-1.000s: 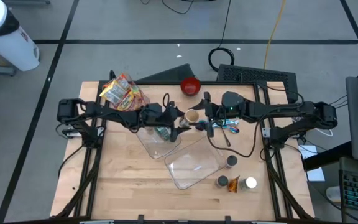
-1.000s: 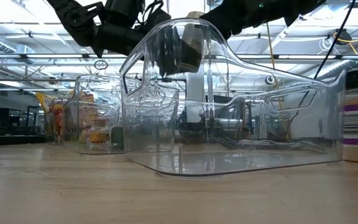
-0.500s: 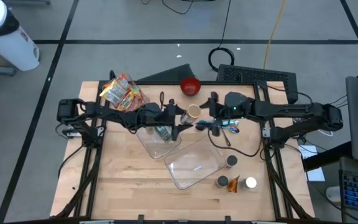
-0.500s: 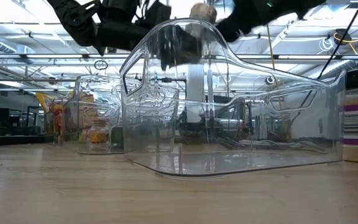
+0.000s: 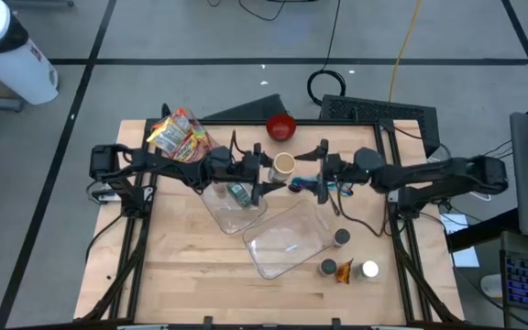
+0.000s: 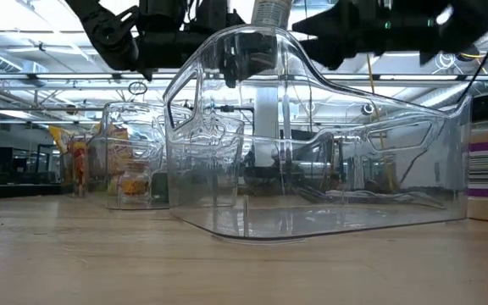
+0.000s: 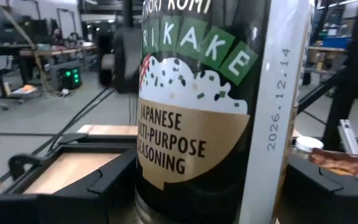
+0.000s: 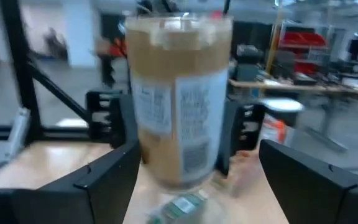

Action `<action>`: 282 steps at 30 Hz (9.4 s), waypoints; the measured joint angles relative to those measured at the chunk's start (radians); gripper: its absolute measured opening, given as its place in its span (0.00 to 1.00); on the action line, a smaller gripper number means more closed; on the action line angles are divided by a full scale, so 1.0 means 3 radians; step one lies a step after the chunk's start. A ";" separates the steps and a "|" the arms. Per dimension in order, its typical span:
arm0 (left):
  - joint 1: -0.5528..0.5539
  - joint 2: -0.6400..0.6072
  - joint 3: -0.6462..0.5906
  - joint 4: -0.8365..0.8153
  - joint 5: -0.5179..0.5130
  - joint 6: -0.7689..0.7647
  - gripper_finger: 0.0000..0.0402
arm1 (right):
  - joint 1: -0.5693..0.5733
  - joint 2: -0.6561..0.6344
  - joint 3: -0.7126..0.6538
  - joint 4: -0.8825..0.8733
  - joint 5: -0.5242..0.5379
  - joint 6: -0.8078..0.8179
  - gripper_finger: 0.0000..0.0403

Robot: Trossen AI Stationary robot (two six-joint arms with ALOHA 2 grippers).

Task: Pick & Place Food Item
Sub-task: Put the gold seasoning bottle into the middle transparent bin, then put the purple seasoning bottle into the middle transparent bin

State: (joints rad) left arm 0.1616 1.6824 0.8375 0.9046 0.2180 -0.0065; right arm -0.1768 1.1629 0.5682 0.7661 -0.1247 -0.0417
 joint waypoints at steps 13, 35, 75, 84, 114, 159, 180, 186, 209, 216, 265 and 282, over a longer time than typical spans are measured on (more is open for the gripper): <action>-0.0034 0.0048 -0.0001 -0.0046 0.0005 0.0011 0.70 | 0.0031 0.1033 0.0430 0.0735 -0.0230 0.0227 0.83; -0.0019 -0.0936 0.0035 -0.1900 -0.0416 -0.0312 0.89 | 0.0024 0.0461 0.0491 -0.0745 -0.0207 0.0058 0.65; -0.0173 0.0031 0.2249 -0.4580 -0.0391 0.0546 0.70 | 0.0135 0.0992 0.0846 -0.1025 -0.0195 -0.0051 0.65; -0.0237 -0.0066 0.2239 -0.4511 -0.0469 0.0388 0.68 | 0.0139 0.0953 0.0853 -0.1117 -0.0216 -0.0085 0.70; -0.0970 -0.2100 -0.0943 -0.3699 -0.1876 -0.1126 0.68 | 0.0066 -0.0248 0.0500 -0.1770 -0.0200 -0.0255 0.85; -0.0970 -0.2183 -0.0938 -0.4218 -0.2360 -0.1599 0.72 | 0.0066 -0.0266 0.0500 -0.1950 -0.0200 -0.0102 0.84; -0.0908 -0.2513 -0.0586 -0.4023 -0.2391 -0.0915 0.94 | 0.0407 -0.1216 0.0500 -0.2772 -0.0555 0.0260 0.84; -0.0858 -0.2503 -0.0591 -0.4093 -0.2387 -0.1045 0.94 | 0.0466 -0.1186 0.0500 -0.2759 -0.0549 0.0181 0.84; -0.0444 -0.1530 -0.0591 -0.4463 -0.1451 -0.0766 0.94 | 0.0464 -0.0697 0.0501 -0.2348 -0.0354 0.0000 0.83; -0.0329 -0.1564 -0.0594 -0.4396 -0.1452 -0.0619 0.94 | 0.0465 -0.0816 0.0501 -0.2441 -0.0287 0.0116 0.83; -0.0322 -0.2066 -0.0591 -0.2977 -0.1493 -0.0602 0.94 | 0.2538 -0.1046 -0.1087 -0.3159 0.0796 0.2306 0.81; -0.0321 -0.2066 -0.0593 -0.2954 -0.1515 -0.0603 0.94 | 0.2537 -0.0994 -0.1820 -0.1668 0.0925 0.1840 0.81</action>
State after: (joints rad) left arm 0.0652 1.0626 0.6598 0.0184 -0.2367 -0.1875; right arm 0.5842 0.8646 0.0221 0.2656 0.1528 0.5104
